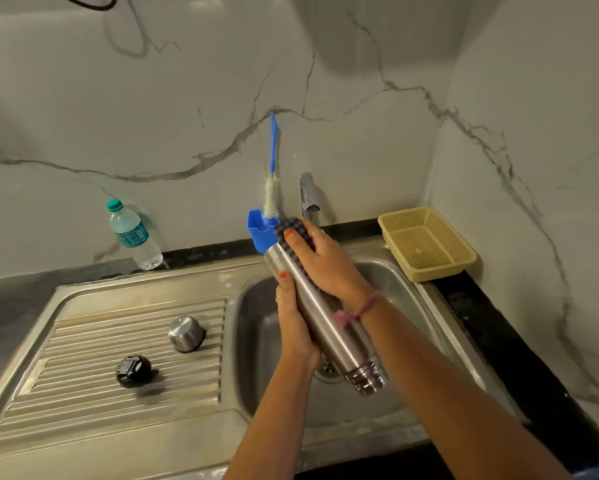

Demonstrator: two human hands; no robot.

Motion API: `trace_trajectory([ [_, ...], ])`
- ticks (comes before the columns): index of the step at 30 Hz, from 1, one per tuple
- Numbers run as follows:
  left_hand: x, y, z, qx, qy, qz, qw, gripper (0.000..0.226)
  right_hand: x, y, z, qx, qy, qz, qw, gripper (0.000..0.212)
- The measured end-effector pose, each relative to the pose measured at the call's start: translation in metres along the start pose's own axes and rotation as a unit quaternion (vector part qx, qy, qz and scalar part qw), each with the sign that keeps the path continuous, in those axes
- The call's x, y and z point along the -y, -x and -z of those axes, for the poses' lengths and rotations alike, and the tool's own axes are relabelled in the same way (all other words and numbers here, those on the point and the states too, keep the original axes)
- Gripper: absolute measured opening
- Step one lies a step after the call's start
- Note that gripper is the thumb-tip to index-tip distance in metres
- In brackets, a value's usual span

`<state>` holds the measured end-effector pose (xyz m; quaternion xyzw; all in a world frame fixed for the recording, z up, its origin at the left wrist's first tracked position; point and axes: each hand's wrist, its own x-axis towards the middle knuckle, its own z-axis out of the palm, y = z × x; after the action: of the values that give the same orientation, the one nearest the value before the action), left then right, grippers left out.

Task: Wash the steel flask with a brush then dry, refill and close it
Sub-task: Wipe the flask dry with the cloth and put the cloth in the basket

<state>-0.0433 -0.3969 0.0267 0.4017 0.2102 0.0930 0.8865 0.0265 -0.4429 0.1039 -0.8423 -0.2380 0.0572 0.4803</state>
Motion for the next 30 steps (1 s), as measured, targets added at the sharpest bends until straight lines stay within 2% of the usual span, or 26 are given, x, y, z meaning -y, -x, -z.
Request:
trace_trajectory([
  [2,-0.005,-0.001,-0.001,-0.009,-0.007,-0.023,1.000,0.074,0.004,-0.008,-0.001,0.013,0.004,0.008,1.000,0.053],
  [4,-0.012,-0.004,0.001,0.001,0.006,-0.028,1.000,0.060,-0.001,0.000,-0.005,-0.007,0.037,0.034,0.999,0.059],
  [6,-0.018,-0.008,0.006,-0.013,0.012,-0.034,0.999,0.055,-0.016,0.021,-0.011,-0.010,0.068,0.037,0.997,0.064],
  [11,-0.026,-0.019,0.025,-0.096,0.029,-0.037,0.994,0.089,-0.056,0.105,-0.024,-0.009,0.131,0.075,0.988,0.069],
  [14,-0.021,-0.020,0.027,-0.107,0.021,-0.028,0.994,0.089,-0.065,0.115,-0.029,-0.033,0.121,0.064,0.990,0.071],
  [18,-0.017,-0.014,0.015,-0.045,0.041,-0.016,0.998,0.062,-0.040,0.070,-0.021,-0.048,0.138,0.053,0.988,0.067],
  [21,-0.013,-0.007,0.005,0.001,0.010,0.000,1.000,0.074,-0.010,0.019,-0.013,-0.059,0.094,0.015,0.994,0.061],
  [24,-0.009,-0.011,0.003,0.001,-0.011,-0.004,1.000,0.088,0.006,-0.016,-0.012,-0.069,0.067,-0.018,0.995,0.051],
  [28,-0.018,-0.022,0.010,-0.003,0.014,-0.026,1.000,0.065,-0.008,-0.003,-0.017,-0.033,0.068,-0.005,0.997,0.061],
  [30,-0.022,-0.027,0.017,-0.019,0.019,-0.023,0.999,0.064,-0.027,0.026,-0.020,-0.025,0.059,0.004,0.998,0.065],
])
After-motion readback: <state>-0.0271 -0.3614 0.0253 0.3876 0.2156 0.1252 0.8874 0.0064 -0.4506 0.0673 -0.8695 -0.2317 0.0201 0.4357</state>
